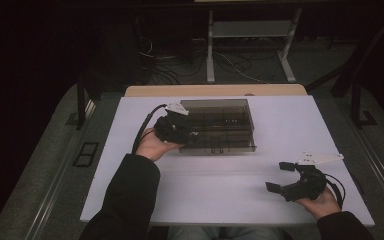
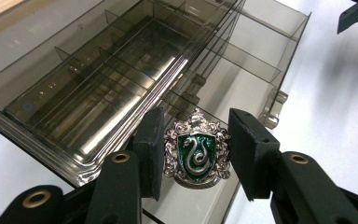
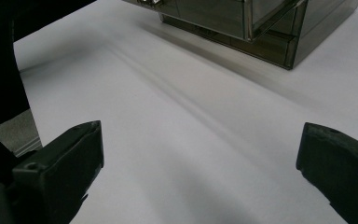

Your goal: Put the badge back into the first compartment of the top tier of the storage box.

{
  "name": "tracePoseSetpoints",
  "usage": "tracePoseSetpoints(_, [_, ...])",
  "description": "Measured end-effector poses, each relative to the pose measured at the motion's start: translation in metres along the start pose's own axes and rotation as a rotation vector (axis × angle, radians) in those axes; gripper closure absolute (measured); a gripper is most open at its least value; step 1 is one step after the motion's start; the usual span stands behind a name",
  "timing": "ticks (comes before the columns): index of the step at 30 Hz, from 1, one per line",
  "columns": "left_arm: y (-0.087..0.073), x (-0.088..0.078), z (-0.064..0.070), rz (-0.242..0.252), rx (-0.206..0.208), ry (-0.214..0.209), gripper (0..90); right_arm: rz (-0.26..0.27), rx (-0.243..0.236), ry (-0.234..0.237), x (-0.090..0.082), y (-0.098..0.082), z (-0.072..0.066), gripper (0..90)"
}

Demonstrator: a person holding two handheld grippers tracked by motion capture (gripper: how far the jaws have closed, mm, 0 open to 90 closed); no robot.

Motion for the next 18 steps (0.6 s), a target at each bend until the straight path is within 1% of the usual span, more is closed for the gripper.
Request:
tracePoseSetpoints(1, [-0.001,0.001,-0.001,-0.009,0.009,-0.001,56.7,0.000,0.000,0.000,0.000,0.000,0.000,0.4])
tracePoseSetpoints(3, [-0.002,0.003,-0.001,-0.008,0.000,0.000,56.7,0.000,0.001,0.000,0.000,0.000,0.000,0.4])
tracePoseSetpoints(6, [-0.003,0.006,-0.001,-0.013,-0.003,0.002,56.7,-0.003,0.002,-0.001,0.000,0.000,0.000,0.4])
tracePoseSetpoints(8, [-0.003,0.008,-0.001,-0.024,0.006,0.001,56.7,-0.004,0.003,-0.002,0.000,0.000,0.000,0.4])
tracePoseSetpoints(9, [-0.004,0.009,0.000,-0.026,-0.001,0.002,56.8,-0.004,0.004,-0.002,0.001,-0.001,0.000,0.4])
tracePoseSetpoints(10, [-0.004,0.010,0.000,-0.037,0.010,0.000,56.7,-0.004,0.005,-0.001,0.001,0.000,0.000,0.4])
tracePoseSetpoints(11, [-0.004,0.012,0.000,-0.034,0.003,0.001,56.7,-0.004,0.005,-0.001,0.001,0.000,0.000,0.4])
tracePoseSetpoints(12, [-0.005,0.013,0.000,-0.042,0.010,0.002,56.7,-0.005,0.004,-0.002,0.000,0.000,0.000,0.4])
tracePoseSetpoints(13, [-0.005,0.014,0.000,-0.044,0.008,0.001,56.7,-0.004,0.003,-0.002,0.000,0.000,0.000,0.4])
tracePoseSetpoints(18, [-0.006,0.019,0.002,-0.065,0.020,0.002,56.7,-0.003,0.005,0.000,0.000,0.000,0.000,0.4])
Point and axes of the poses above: each handheld gripper's, and its own axes: x roughly forward along the jaws, y roughly out of its top, z roughly to its right, the point moved 8 cm from there along x, roughly forward along the jaws, and after that the axes turned 3 degrees about z, right-handed, at the moved point
